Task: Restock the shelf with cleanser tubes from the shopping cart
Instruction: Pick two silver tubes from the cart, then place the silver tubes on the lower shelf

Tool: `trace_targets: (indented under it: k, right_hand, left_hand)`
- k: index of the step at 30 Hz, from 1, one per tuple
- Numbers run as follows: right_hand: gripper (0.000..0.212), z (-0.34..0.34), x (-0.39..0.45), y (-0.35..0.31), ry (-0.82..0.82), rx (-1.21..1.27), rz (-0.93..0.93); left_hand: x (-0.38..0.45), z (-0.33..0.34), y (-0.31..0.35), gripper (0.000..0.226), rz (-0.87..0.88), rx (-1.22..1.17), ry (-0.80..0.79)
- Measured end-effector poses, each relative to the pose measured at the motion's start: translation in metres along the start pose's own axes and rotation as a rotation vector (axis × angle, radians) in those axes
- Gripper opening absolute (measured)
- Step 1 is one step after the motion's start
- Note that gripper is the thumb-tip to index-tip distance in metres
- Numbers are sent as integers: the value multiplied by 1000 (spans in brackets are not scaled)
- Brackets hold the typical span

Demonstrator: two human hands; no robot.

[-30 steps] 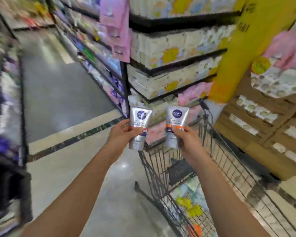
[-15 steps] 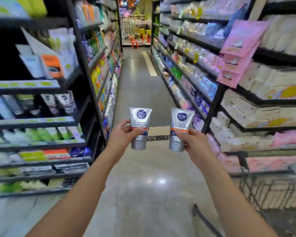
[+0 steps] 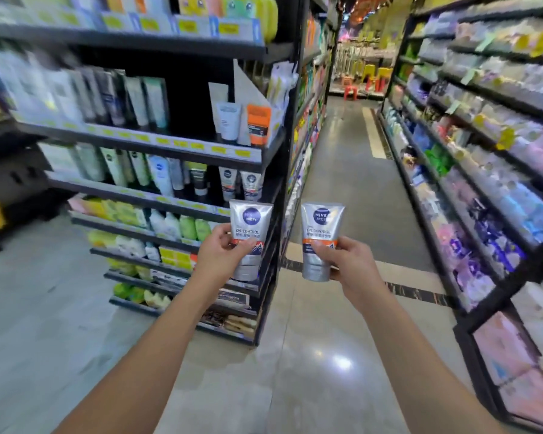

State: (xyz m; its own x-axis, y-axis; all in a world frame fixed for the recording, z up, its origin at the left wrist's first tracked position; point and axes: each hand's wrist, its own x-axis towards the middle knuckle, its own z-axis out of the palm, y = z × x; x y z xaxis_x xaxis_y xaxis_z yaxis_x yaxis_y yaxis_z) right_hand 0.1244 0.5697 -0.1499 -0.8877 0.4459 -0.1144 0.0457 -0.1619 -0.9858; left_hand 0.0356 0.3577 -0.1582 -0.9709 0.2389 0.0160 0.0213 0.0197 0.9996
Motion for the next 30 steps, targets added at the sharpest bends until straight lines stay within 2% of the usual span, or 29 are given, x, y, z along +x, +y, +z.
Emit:
trace_targets:
  k: [7, 15, 24, 30]
  right_hand:
    - [25, 75, 83, 27, -105, 3, 46]
    - [31, 130, 176, 49, -130, 5, 86]
    - [34, 156, 235, 77, -105, -102, 90]
    - [34, 196, 266, 87, -54, -251, -14]
  left_hand:
    - [68, -53, -15, 33, -28, 65, 69]
    - [157, -81, -29, 32, -59, 175, 92]
    - [227, -104, -66, 36, -80, 182, 52]
    - [265, -124, -92, 38, -98, 194, 2]
